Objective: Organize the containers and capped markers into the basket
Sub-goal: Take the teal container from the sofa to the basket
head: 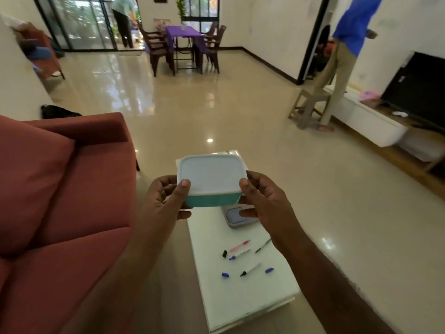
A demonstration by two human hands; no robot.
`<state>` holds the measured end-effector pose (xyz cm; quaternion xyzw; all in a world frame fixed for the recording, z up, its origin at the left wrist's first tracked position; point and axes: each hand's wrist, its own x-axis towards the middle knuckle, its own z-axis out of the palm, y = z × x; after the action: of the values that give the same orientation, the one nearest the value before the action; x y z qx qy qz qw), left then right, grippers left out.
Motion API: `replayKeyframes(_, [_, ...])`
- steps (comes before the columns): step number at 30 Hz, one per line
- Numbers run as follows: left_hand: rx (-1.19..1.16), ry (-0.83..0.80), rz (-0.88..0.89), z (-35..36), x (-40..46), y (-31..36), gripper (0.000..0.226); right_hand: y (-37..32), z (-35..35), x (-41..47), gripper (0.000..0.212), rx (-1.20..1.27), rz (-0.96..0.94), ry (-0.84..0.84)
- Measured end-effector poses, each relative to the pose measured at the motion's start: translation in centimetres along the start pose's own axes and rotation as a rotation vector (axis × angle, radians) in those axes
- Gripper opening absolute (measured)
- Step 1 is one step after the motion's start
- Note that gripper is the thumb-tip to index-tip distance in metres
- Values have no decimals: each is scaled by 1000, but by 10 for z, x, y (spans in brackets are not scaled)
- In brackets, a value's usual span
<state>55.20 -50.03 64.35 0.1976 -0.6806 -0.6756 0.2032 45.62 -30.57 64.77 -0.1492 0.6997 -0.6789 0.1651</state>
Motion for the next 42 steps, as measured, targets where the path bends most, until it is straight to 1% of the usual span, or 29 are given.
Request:
replayKeyframes(2, [-1,-74,-19,7,-6,-7,42,1,-10,-18,31,3,5,59])
replayKeyframes(4, [0,-144,-44,16,-13,-14,53,5,-22,-38,34,12,16,122])
replayKeyframes(5, [1,-168,-54,21,-16,-18,55,8,-28,-47,34,4,31,143])
replayKeyframes(8, [-15,-245,-87,47,-32,-28,50,21,-51,-78,33,-16,80,226])
replayKeyframes(12, [13,-425,-148,96,-57,-36,41,34,-91,-113,50,64,215,337])
replayKeyframes(13, [38,-471,-153,110,-62,-37,40,35,-103,-120,50,82,255,347])
replayKeyframes(16, [91,-577,-161,146,-72,-43,40,42,-140,-137,35,176,327,381])
replayKeyframes(18, [124,-604,-185,168,-73,-52,50,46,-172,-145,32,228,332,425])
replayKeyframes(20, [221,-564,-193,187,-69,-64,64,50,-203,-150,31,253,334,471])
replayKeyframes(21, [322,-548,-167,198,-66,-74,63,51,-222,-151,29,258,330,487])
replayKeyframes(23, [564,-537,-103,223,-64,-92,50,54,-262,-153,28,250,321,493])
replayKeyframes(24, [645,-534,-87,237,-66,-98,45,54,-282,-152,29,241,316,488])
replayKeyframes(25, [707,-542,-69,248,-68,-100,45,54,-299,-151,29,232,313,488])
replayKeyframes(26, [791,-558,-38,265,-71,-103,50,54,-320,-151,31,227,317,486])
replayKeyframes(27, [907,-566,29,283,-74,-105,57,55,-340,-151,32,222,326,476])
replayKeyframes(29, [1088,-541,282,310,-76,-106,73,54,-371,-149,35,215,327,453])
replayKeyframes(31, [1127,-506,507,342,-75,-102,83,51,-401,-145,35,220,327,448])
replayKeyframes(32, [1134,-471,573,360,-74,-98,84,50,-416,-143,35,219,328,444])
replayKeyframes(35, [1168,-370,699,411,-72,-87,86,50,-453,-133,35,231,320,445])
replayKeyframes(37, [1202,-343,744,443,-69,-82,86,50,-474,-124,36,252,320,444])
replayKeyframes(42, [1238,-324,719,508,-42,-91,87,55,-518,-91,35,272,328,446])
